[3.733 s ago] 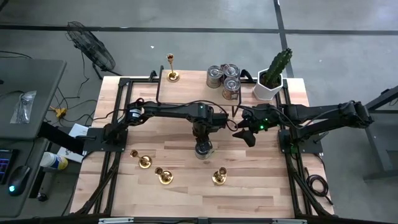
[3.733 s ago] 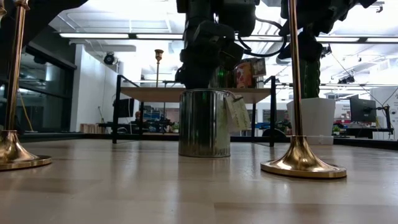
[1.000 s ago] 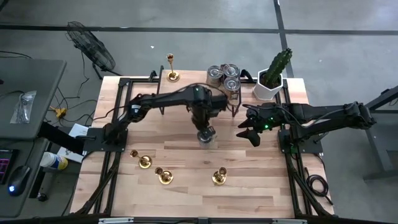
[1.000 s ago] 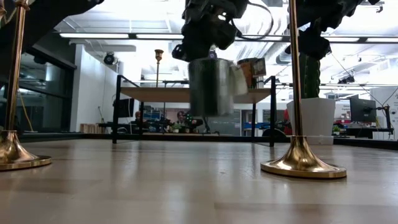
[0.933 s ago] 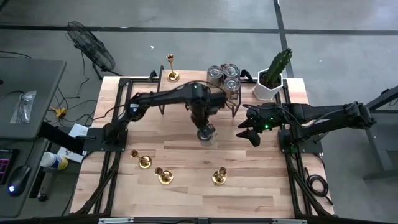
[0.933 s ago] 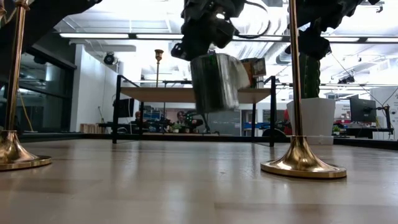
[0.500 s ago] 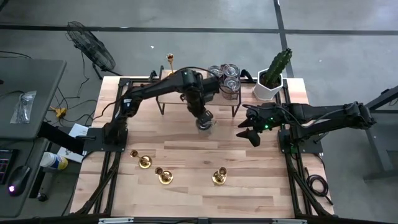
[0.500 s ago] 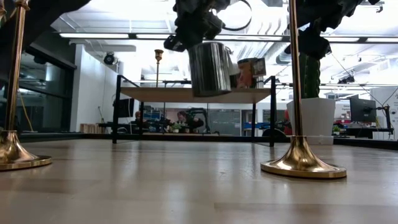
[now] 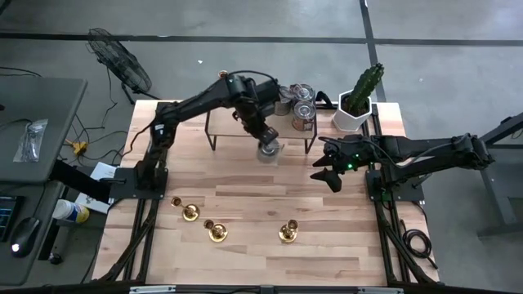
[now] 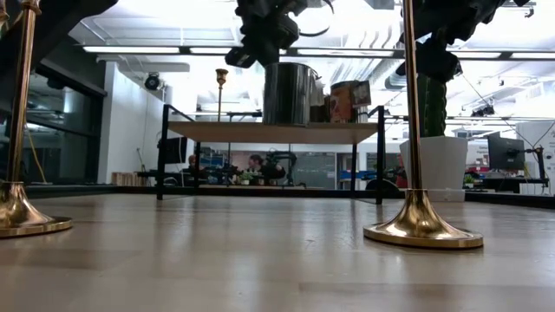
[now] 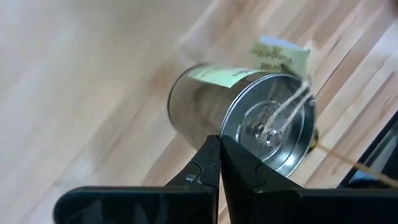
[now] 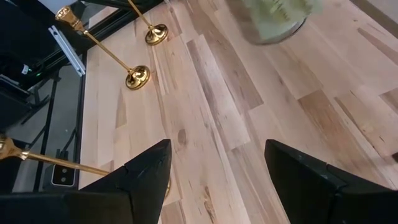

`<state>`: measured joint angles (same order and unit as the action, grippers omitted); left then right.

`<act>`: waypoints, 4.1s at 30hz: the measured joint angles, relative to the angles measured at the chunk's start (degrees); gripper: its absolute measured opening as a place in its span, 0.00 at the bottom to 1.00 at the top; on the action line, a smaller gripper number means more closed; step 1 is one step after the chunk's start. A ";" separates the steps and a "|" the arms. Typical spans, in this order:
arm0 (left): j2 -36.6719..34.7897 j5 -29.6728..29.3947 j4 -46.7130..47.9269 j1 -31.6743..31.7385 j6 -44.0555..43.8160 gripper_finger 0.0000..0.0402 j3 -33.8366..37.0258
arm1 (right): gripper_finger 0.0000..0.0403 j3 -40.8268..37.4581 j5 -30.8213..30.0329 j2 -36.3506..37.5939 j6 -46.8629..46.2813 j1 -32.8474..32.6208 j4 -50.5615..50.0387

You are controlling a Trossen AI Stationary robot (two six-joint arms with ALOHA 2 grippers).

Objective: Pick & Place candle stick holders
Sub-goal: Put the silver scented candle on the shelf

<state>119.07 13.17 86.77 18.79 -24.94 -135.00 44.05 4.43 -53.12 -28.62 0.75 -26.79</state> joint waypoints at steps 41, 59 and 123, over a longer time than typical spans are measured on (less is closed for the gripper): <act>-13.58 -10.78 3.13 -1.59 2.14 0.00 14.17 | 0.62 0.02 0.20 -10.69 1.61 -1.02 13.96; -34.46 -11.78 -14.27 -7.69 -2.31 0.22 65.24 | 0.62 0.02 0.04 -10.69 0.05 -1.95 13.29; -18.57 -8.01 -14.01 -12.20 5.67 0.86 50.99 | 0.62 0.02 0.24 -10.69 -4.39 -1.88 13.39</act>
<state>100.50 5.16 72.76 6.59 -19.27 -84.00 44.07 4.67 -63.81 -33.02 -1.13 -13.40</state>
